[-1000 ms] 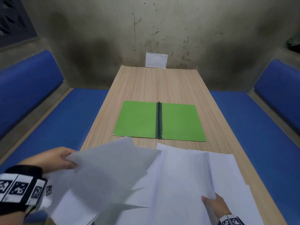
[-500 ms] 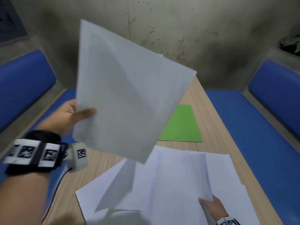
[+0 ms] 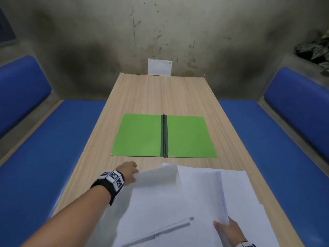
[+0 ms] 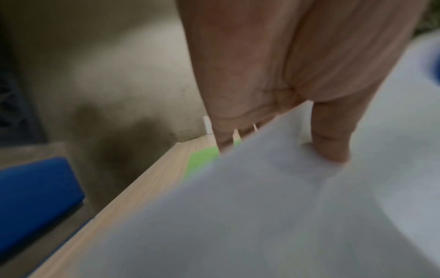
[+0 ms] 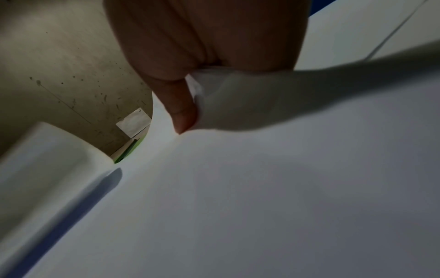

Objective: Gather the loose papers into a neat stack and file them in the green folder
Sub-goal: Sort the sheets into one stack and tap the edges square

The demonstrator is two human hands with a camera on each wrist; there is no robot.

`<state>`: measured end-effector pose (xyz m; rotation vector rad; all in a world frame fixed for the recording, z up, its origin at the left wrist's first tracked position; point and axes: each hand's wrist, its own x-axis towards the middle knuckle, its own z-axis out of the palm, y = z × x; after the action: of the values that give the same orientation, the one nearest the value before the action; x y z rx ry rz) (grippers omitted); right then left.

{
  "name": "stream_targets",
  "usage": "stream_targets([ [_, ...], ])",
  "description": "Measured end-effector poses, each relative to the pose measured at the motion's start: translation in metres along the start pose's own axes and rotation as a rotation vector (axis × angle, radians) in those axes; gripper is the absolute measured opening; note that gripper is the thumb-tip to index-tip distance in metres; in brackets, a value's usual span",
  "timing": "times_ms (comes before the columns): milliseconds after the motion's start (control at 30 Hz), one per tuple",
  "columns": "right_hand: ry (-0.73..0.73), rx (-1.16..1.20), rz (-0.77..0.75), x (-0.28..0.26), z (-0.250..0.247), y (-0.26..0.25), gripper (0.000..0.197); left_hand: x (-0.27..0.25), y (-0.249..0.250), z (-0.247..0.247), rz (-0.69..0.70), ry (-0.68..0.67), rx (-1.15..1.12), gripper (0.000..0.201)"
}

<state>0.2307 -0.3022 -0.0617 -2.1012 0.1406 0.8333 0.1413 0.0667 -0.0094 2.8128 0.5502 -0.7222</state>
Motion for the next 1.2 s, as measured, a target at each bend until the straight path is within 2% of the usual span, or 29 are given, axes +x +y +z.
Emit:
stream_targets([
  [133,0.002,-0.017,0.015,0.002,0.002,-0.002,0.047,0.012,0.008,0.015,0.009,-0.049,0.225,0.056],
  [167,0.001,-0.013,0.025,0.002,0.003,-0.003,0.046,0.015,0.012,0.017,0.016,-0.069,0.246,0.056],
  [300,-0.001,-0.003,0.022,0.001,0.005,-0.003,0.058,0.024,0.017,0.027,-0.026,-0.138,0.250,0.054],
  [400,0.010,-0.019,-0.031,-0.001,0.002,0.000,0.057,0.021,0.023,0.021,-0.042,-0.057,0.163,0.049],
  [533,0.003,-0.053,-0.019,-0.002,0.002,-0.003,0.043,0.019,0.019,0.010,-0.028,0.064,0.087,0.035],
  [667,0.024,-0.042,-0.022,-0.003,0.002,-0.003,0.046,-0.002,-0.001,-0.006,-0.052,0.184,-0.170,0.044],
  [767,0.014,-0.016,0.012,0.000,0.000,-0.001,0.047,-0.034,-0.035,-0.025,-0.141,0.272,-0.454,0.053],
  [833,0.011,-0.007,0.020,0.001,-0.001,0.001,0.042,-0.061,-0.063,-0.032,-0.230,0.316,-0.636,0.048],
  [933,0.015,-0.001,0.040,0.003,-0.001,0.003,0.039,-0.102,-0.093,-0.027,-0.324,0.426,-1.063,0.032],
  [1000,0.008,-0.003,0.048,0.003,0.000,0.004,0.039,-0.128,-0.099,-0.014,-0.355,0.465,-1.345,0.034],
  [1100,0.005,-0.016,0.047,0.003,0.000,0.005,0.040,-0.152,-0.091,0.028,-0.458,0.420,-1.617,0.033],
  [1200,0.011,0.010,0.051,0.004,0.000,0.006,0.041,-0.167,-0.067,0.070,-0.529,0.279,-1.735,0.035],
])
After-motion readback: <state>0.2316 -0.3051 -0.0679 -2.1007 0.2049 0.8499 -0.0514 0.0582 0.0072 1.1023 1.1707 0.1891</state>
